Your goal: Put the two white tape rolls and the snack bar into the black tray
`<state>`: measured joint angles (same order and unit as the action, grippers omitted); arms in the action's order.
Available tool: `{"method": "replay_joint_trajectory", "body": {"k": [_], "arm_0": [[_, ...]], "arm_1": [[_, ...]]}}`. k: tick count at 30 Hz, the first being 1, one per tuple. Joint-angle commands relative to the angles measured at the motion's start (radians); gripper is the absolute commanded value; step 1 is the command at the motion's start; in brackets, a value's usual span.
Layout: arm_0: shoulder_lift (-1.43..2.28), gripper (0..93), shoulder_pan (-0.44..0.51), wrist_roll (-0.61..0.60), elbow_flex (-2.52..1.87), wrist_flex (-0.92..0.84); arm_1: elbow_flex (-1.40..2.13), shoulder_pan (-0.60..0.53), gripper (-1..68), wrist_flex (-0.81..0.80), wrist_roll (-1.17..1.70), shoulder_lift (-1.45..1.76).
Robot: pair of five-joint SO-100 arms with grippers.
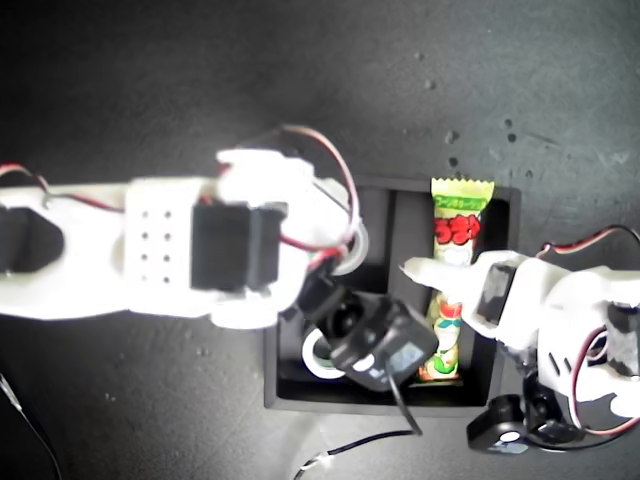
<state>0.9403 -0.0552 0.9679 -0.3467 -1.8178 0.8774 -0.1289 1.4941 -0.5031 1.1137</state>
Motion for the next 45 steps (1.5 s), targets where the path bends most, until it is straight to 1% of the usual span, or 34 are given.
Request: {"method": "replay_joint_trajectory", "body": {"k": [1,3,4,7,9,10,13,16,22,26,28,32,36,40,43,45], "arm_0": [[0.364,12.3,-0.077,-0.015,-0.190,-0.015],[0.515,12.3,-0.084,0.006,-0.322,-0.015],[0.583,12.3,-0.083,0.025,-0.390,-0.015],[0.746,10.9,-0.048,0.095,-0.578,-0.012],[0.844,9.4,-0.015,0.146,-0.712,-0.009],[0.897,8.3,-0.003,0.166,-0.785,-0.005],[1.101,5.4,0.020,0.236,-1.034,0.037],[1.401,2.1,0.034,0.298,-1.348,0.144],[1.910,0.1,0.086,0.399,-1.904,0.334],[2.069,0.1,0.114,0.433,-2.151,0.417],[2.120,0.1,0.117,0.443,-2.253,0.462],[2.204,0.1,0.126,0.465,-2.391,0.495],[2.405,0.1,0.146,0.480,-2.560,0.495],[2.447,0.0,0.161,0.495,-2.652,0.486],[2.447,0.0,0.153,0.520,-2.714,0.506],[2.447,0.1,0.156,0.534,-2.778,0.551]], "arm_1": [[-0.207,0.043,31.9,0.163,0.029,0.011],[-0.370,0.077,30.5,0.281,0.015,0.011],[-0.416,0.098,27.8,0.307,-0.009,0.026],[-0.330,0.172,9.7,0.307,-0.189,0.206],[-0.202,0.221,1.8,0.307,-0.333,0.342],[-0.127,0.239,-0.1,0.307,-0.399,0.413],[0.107,0.270,-0.3,0.305,-0.580,0.638],[0.357,0.278,-0.4,0.262,-0.733,0.900],[1.080,0.285,-0.4,-0.008,-0.942,1.583],[1.583,0.281,-0.6,-0.201,-0.968,2.049],[1.767,0.273,-0.6,-0.238,-0.977,2.206],[1.960,0.258,-0.6,-0.299,-0.960,2.235],[2.091,0.233,-0.6,-0.348,-0.931,2.235],[2.247,0.225,-0.5,-0.468,-0.902,2.237],[2.247,0.247,-0.5,-0.411,-0.888,2.237],[2.247,0.264,-0.4,-0.351,-0.879,2.237]]}}
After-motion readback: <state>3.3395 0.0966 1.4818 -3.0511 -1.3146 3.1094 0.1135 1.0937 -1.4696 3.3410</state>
